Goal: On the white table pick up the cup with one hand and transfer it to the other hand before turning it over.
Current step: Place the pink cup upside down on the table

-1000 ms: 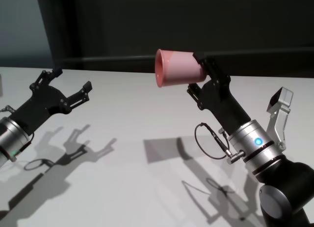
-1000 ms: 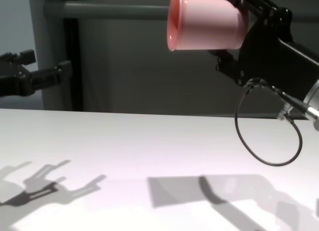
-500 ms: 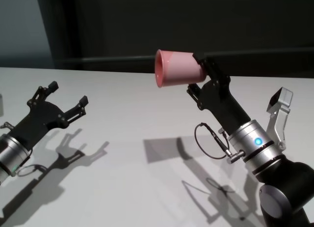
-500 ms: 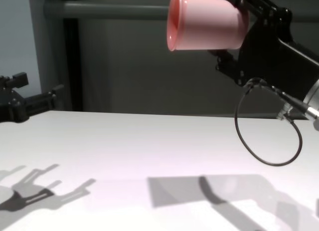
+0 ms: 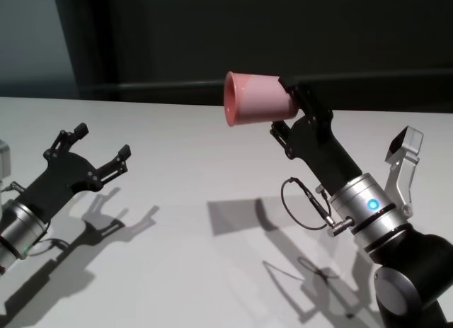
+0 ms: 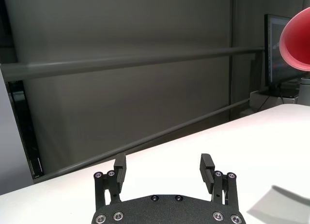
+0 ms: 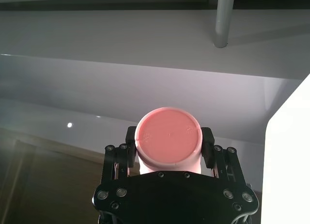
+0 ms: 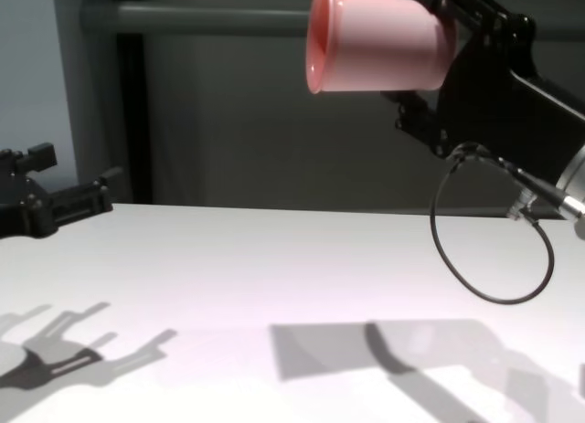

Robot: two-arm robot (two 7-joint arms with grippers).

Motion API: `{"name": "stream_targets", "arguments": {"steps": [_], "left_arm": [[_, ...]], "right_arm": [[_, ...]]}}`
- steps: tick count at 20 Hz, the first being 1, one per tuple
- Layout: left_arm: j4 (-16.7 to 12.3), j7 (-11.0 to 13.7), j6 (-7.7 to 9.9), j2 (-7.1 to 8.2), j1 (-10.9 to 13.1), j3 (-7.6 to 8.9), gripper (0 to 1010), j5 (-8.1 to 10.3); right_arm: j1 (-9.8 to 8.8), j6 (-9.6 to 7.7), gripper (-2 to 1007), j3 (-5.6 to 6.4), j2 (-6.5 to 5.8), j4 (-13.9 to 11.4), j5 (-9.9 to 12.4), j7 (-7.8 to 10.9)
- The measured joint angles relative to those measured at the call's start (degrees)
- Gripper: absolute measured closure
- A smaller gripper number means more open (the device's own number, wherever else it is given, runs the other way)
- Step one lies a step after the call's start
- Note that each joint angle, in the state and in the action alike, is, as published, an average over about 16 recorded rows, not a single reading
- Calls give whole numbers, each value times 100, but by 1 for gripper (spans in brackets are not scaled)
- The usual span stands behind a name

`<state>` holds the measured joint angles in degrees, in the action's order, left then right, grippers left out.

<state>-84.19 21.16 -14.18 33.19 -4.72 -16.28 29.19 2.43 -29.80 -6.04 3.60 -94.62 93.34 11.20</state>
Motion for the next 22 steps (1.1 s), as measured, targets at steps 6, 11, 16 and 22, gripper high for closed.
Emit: {"name": "stream_targets", "arguments": {"steps": [6,11,16,22], "left_arm": [[22,27,-2,-23,-6,11,9,-23],[22,31,4,-22,-14,10,9,-23],[20,30,8,-18,-20,5,9,-21],[16,29,12,-13,-24,-1,9,-18]], "right_arm": [[0,0,242,0,0,0,0,0],[0,0,242,0,0,0,0,0],[0,0,242,0,0,0,0,0],[0,0,242,0,0,0,0,0]]}}
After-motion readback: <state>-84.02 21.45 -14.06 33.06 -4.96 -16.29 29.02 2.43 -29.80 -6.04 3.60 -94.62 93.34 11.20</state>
